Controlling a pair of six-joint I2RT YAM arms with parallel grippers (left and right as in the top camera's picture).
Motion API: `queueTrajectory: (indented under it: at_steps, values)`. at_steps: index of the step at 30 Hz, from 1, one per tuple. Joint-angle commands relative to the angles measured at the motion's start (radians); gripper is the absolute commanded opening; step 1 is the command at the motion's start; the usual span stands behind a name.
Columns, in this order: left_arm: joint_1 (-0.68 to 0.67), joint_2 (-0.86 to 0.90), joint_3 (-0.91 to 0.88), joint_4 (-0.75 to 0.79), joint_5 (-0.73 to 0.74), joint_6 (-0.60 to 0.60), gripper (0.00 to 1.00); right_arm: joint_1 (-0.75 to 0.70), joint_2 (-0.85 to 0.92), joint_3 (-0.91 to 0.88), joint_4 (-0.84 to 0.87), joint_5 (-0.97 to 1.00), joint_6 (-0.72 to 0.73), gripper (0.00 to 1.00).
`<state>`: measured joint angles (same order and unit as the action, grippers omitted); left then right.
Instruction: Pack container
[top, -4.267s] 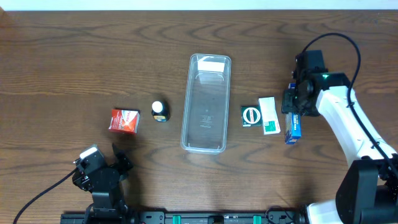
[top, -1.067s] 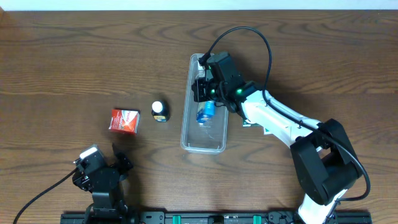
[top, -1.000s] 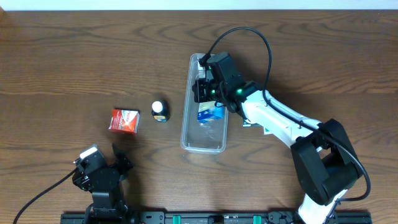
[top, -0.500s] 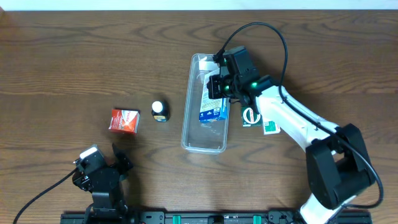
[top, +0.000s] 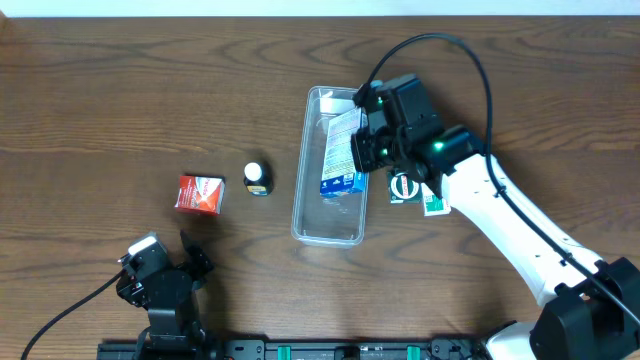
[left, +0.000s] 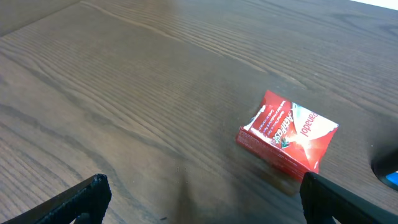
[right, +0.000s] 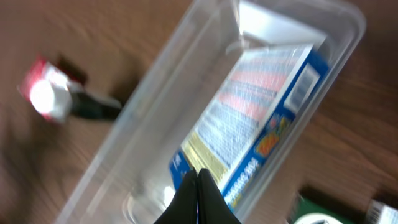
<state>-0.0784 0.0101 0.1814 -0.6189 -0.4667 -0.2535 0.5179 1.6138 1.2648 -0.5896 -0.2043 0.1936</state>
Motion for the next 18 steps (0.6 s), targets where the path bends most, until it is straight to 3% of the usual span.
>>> queueTrajectory:
  at_steps: [1,9,18]
  values:
    - [0.006,-0.003,-0.018,0.0,-0.005,0.013,0.98,0.027,0.004,0.029,-0.043,0.053,-0.151,0.01]
    - [0.006,-0.003,-0.018,0.0,-0.005,0.013,0.98,0.065,0.03,0.225,-0.198,0.126,-0.184,0.01]
    - [0.006,-0.003,-0.018,0.0,-0.005,0.013,0.98,0.072,0.312,0.579,-0.467,0.122,-0.217,0.01]
